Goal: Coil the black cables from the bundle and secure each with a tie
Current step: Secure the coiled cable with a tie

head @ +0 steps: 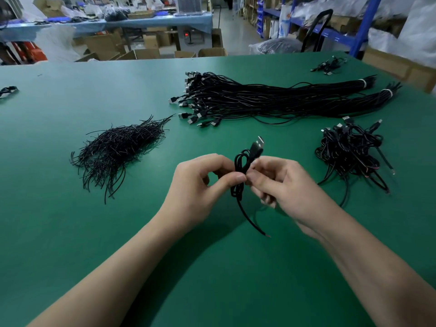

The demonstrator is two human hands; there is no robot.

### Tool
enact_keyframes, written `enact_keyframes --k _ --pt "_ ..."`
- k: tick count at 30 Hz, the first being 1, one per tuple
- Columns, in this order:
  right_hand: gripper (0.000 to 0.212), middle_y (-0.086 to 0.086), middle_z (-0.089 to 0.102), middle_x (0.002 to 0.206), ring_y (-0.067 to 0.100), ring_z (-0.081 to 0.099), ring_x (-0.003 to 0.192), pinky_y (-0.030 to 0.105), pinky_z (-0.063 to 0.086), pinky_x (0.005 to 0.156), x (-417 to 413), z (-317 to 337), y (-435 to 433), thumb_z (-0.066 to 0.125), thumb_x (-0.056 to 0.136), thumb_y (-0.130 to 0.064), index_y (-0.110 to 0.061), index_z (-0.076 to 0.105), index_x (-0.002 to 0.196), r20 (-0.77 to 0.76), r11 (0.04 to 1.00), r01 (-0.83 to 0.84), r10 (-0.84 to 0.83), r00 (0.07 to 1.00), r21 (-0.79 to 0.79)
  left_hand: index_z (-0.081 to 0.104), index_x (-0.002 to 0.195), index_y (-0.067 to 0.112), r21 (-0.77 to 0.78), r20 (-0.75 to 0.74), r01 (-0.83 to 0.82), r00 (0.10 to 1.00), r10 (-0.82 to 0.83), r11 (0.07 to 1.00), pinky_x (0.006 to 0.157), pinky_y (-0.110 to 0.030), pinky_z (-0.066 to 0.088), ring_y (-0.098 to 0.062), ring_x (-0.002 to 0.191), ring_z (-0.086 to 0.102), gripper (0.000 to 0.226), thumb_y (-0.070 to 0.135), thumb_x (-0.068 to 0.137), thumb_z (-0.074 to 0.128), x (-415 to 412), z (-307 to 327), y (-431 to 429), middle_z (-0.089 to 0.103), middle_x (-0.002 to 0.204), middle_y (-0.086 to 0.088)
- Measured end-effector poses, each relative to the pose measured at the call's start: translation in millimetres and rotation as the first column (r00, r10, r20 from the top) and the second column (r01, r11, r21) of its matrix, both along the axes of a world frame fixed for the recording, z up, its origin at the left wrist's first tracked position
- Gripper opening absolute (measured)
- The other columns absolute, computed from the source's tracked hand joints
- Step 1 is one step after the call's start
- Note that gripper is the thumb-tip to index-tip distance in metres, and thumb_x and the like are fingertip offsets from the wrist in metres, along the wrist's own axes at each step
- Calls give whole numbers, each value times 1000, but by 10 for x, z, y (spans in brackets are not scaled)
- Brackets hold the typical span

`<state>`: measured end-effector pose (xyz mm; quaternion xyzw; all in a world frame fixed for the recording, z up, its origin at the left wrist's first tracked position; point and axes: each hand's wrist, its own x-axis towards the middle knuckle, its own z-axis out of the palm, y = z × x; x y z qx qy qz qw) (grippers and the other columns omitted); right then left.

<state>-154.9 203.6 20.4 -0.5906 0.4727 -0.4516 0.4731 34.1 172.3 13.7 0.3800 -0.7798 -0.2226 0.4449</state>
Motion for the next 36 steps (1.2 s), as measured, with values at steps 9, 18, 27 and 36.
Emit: enact_keyframes --k 9,18,27,36 --pt "19 1 49 63 8 39 54 17 32 45 -53 -25 -7 53 99 -12 -12 69 88 414 920 -266 130 901 290 76 85 11 -376 112 -7 992 53 927 63 -12 39 -6 66 56 21 31 92 73 20 -12 -36 68 74 7" --pt "8 -13 57 82 5 49 76 33 48 67 59 -92 57 61 96 -35 -27 60 94 -620 814 -1 -442 649 -581 70 73 12 435 -167 47 986 29 899 53 -17 42 -8 51 56 29 30 96 68 -70 -68 -5 69 60 2" --pt "10 -8 62 85 18 55 82 41 50 63 58 -13 69 59 99 -31 -23 65 96 -686 791 -80 -470 555 -606 69 68 19 558 -314 205 949 -24 804 52 -21 45 -15 56 55 31 31 96 65 -59 -51 -18 63 61 -6" --pt "14 -2 62 65 7 54 58 17 39 50 -39 1 -20 62 98 -12 -13 67 85 -96 999 17 -12 995 45 70 82 12 33 -12 41 999 -41 999 62 -30 50 -11 64 62 21 28 95 69 -49 -84 0 67 69 7"
